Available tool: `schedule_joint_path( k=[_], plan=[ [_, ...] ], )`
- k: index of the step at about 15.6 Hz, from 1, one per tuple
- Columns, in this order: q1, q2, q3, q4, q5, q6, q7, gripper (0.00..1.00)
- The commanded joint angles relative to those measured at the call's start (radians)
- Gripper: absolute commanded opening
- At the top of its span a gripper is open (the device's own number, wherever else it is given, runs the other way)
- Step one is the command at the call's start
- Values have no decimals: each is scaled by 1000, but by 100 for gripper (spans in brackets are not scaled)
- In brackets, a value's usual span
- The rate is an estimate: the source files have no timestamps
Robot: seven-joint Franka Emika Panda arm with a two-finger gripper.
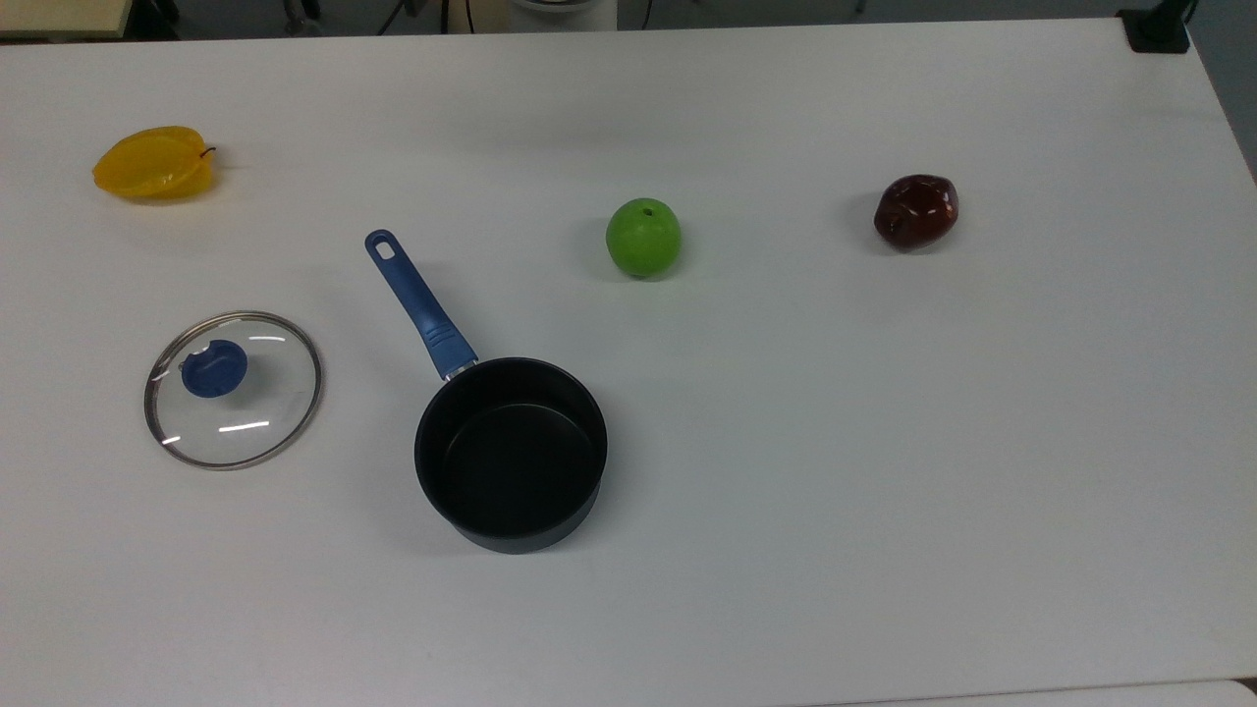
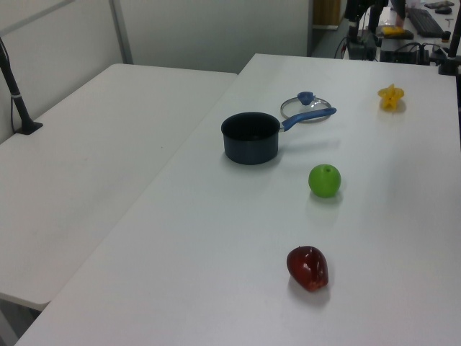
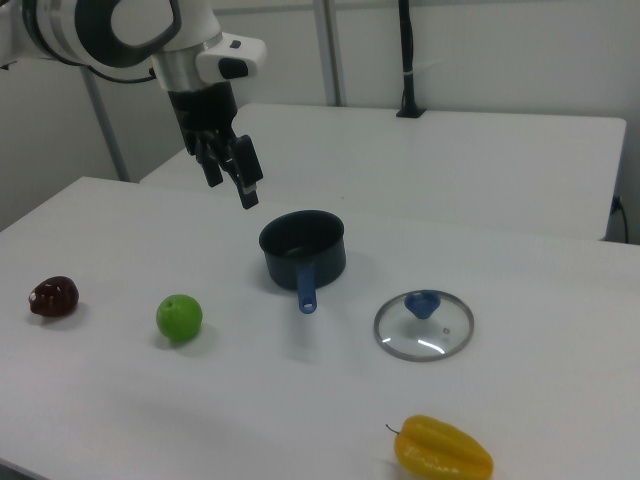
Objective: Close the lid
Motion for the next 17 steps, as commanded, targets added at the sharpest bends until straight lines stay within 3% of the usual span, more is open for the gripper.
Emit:
schedule_joint_path(
  k=[1, 10, 17],
  plan=[
    [15, -10, -16, -24, 11, -22, -13, 100],
    [14, 31, -15, 7, 26, 26, 10, 100],
    [14, 97, -15, 11, 57, 236, 257, 100]
  ],
)
